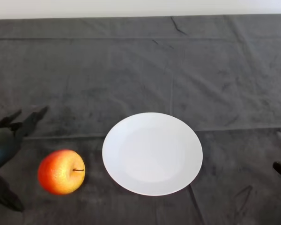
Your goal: Move the apple to the plate
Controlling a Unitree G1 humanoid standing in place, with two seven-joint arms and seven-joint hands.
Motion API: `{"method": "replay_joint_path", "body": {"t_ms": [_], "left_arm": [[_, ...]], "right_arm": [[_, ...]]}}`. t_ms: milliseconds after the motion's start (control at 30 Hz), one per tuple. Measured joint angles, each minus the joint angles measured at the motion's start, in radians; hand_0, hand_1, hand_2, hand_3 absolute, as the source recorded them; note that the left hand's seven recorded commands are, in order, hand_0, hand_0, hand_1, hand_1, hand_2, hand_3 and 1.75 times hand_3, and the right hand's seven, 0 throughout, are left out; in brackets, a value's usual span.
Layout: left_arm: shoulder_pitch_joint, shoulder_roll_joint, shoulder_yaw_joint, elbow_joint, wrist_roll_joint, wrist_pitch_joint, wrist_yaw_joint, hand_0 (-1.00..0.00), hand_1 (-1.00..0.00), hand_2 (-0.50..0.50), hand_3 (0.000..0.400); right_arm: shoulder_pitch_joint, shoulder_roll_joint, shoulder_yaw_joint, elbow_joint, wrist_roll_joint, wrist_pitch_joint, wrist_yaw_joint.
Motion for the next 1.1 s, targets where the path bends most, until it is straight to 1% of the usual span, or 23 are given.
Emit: {"method": "replay_joint_path", "body": {"t_ms": [100, 233, 333, 467, 633, 667, 867, 900, 933, 967, 1000, 1033, 1067, 1100], "left_arm": [[0.000, -0.022, -0.004, 0.000, 0.003, -0.012, 0.000, 0.00, 0.00, 0.00, 0.000], [-0.004, -0.039, -0.036, 0.000, 0.034, -0.020, 0.002, 0.00, 0.00, 0.00, 0.000], [-0.004, -0.057, -0.038, 0.003, 0.036, -0.034, 0.002, 0.00, 0.00, 0.00, 0.000], [-0.007, -0.060, -0.039, 0.013, 0.036, -0.061, 0.003, 0.00, 0.00, 0.00, 0.000], [-0.041, -0.068, -0.056, 0.061, 0.036, -0.089, 0.004, 0.00, 0.00, 0.00, 0.000], [-0.045, -0.068, -0.060, 0.066, 0.036, -0.095, 0.004, 0.00, 0.00, 0.00, 0.000], [-0.046, -0.070, -0.065, 0.079, 0.036, -0.124, 0.005, 0.00, 0.00, 0.00, 0.000], [-0.046, -0.070, -0.065, 0.085, 0.036, -0.125, 0.005, -0.12, -0.09, -0.01, 0.049], [-0.047, -0.070, -0.065, 0.091, 0.036, -0.126, 0.005, -0.29, -0.37, 0.04, 0.149], [-0.048, -0.070, -0.065, 0.100, 0.036, -0.130, 0.006, -0.36, -0.48, 0.06, 0.193], [-0.050, -0.070, -0.065, 0.111, 0.036, -0.136, 0.006, -0.75, -0.84, 0.05, 0.337], [-0.050, -0.070, -0.065, 0.121, 0.036, -0.138, 0.006, -0.96, -1.00, 0.02, 0.400], [-0.050, -0.071, -0.065, 0.126, 0.036, -0.142, 0.006, -1.00, -1.00, 0.00, 0.400], [-0.050, -0.071, -0.065, 0.130, 0.036, -0.144, 0.006, -1.00, -1.00, 0.00, 0.400]], "right_arm": [[0.000, 0.000, -0.0009, 0.000, 0.0000, 0.000, 0.0001], [0.000, 0.000, -0.0015, 0.000, -0.0001, 0.000, 0.0009], [0.000, 0.000, -0.0015, 0.000, -0.0001, 0.000, 0.0014], [0.000, 0.000, -0.0019, 0.000, -0.0001, 0.000, 0.0014], [0.000, 0.000, -0.0031, 0.000, -0.0001, 0.000, 0.0016], [0.000, 0.000, -0.0030, 0.000, -0.0002, 0.000, 0.0022], [0.000, 0.000, -0.0034, 0.000, -0.0005, 0.000, 0.0024], [0.000, 0.000, -0.0034, 0.000, -0.0005, 0.000, 0.0024], [0.000, 0.000, -0.0035, 0.000, -0.0004, 0.000, 0.0024], [0.000, 0.000, -0.0037, 0.000, -0.0004, 0.000, 0.0024], [0.000, 0.000, -0.0038, 0.000, -0.0004, 0.000, 0.0024], [0.000, 0.000, -0.0038, 0.000, -0.0004, 0.000, 0.0024], [0.000, 0.000, -0.0038, 0.000, -0.0004, 0.000, 0.0024], [0.000, 0.000, -0.0038, 0.000, -0.0004, 0.000, 0.0024]]}}
